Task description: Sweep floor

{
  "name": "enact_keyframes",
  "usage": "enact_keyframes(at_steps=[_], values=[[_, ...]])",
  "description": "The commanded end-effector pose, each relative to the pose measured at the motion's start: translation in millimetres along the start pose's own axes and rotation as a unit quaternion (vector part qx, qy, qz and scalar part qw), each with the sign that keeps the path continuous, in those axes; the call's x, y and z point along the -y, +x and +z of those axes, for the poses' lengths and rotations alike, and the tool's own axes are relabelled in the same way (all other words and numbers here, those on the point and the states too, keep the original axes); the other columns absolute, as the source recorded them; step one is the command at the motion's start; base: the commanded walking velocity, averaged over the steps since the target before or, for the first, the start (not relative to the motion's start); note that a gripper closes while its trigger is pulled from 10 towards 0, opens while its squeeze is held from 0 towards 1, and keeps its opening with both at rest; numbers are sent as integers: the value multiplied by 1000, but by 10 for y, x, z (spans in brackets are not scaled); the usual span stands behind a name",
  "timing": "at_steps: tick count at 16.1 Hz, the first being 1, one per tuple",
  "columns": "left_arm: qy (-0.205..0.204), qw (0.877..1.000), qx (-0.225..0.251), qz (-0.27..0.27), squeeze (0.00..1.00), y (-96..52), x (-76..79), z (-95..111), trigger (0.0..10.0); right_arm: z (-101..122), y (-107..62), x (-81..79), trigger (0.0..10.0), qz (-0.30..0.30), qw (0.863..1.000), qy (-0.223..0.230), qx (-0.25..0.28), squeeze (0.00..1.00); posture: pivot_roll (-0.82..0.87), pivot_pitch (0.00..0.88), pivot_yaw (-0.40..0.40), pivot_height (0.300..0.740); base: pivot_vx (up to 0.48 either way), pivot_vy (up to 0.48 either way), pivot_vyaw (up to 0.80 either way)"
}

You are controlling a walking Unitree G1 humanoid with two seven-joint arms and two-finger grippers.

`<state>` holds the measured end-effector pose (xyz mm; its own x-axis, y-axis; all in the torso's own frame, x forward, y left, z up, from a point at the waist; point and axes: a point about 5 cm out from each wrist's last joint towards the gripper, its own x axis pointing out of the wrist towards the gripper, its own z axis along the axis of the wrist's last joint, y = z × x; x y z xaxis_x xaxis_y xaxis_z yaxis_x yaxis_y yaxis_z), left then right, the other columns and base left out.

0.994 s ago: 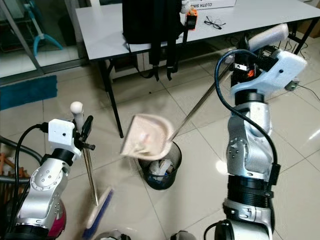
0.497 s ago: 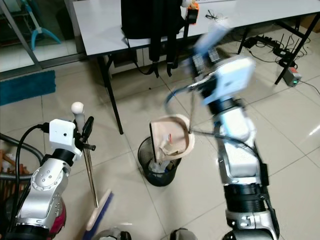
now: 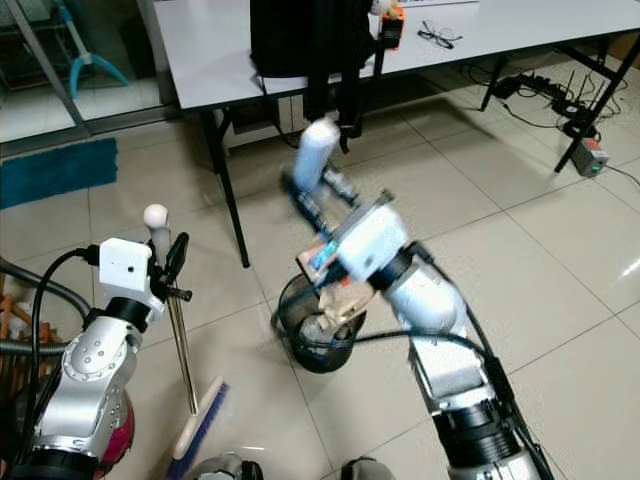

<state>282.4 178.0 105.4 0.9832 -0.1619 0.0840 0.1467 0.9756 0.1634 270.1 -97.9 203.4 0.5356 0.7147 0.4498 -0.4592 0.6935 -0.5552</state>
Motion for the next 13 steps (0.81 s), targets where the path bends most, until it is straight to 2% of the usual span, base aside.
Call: enact_keyframes(at_steps=[1, 2, 5, 7, 8, 9, 10, 11, 12, 13], values=[[12, 1000, 14, -7, 0, 35, -7, 65, 10000, 77, 13, -41, 10000, 36, 998, -40, 27, 0, 28, 81, 43, 740, 0, 0, 0], [13, 1000, 15, -8, 0, 41, -1, 67, 10000, 70, 1, -76, 10000, 53, 997, -56, 29, 0, 27, 80, 43, 740, 0, 0, 0], [13, 1000, 15, -11, 0, 42, 10, 76, 10000, 70, -2, -58, 10000, 48, 997, -57, 33, 0, 27, 76, 44, 740, 0, 0, 0], [14, 1000, 15, -11, 0, 44, 9, 76, 10000, 58, -11, 78, 10000, -12, 999, -42, 30, 0, 29, 73, 43, 740, 0, 0, 0], [15, 1000, 15, -9, 0, 53, -5, 85, 10000, 77, -14, 375, 10000, -138, 990, 1, 36, 0, 29, 73, 43, 740, 0, 0, 0], [7, 1000, 15, -3, 0, 70, -37, 109, 10000, 78, -59, 770, 10000, -294, 951, 87, 39, 0, 30, 71, 45, 740, 0, 0, 0], [4, 1000, 14, -1, 0, 78, -57, 123, 10000, 61, -81, 931, 10000, -349, 928, 128, 32, 0, 29, 72, 50, 740, 0, 0, 0], [3, 1000, 12, -3, 0, 84, -58, 134, 10000, 74, -72, 994, 10000, -360, 922, 139, 32, 0, 29, 72, 50, 740, 0, 0, 0], [5, 1000, 10, -7, 0, 93, -62, 165, 10000, 217, 9, 1090, 10000, -357, 923, 131, 50, 0, 28, 72, 54, 740, 0, 0, 0], [9, 1000, 13, -7, 0, 108, -67, 201, 10000, 361, 96, 1109, 10000, -346, 927, 126, 77, 0, 28, 72, 54, 740, 0, 0, 800]])
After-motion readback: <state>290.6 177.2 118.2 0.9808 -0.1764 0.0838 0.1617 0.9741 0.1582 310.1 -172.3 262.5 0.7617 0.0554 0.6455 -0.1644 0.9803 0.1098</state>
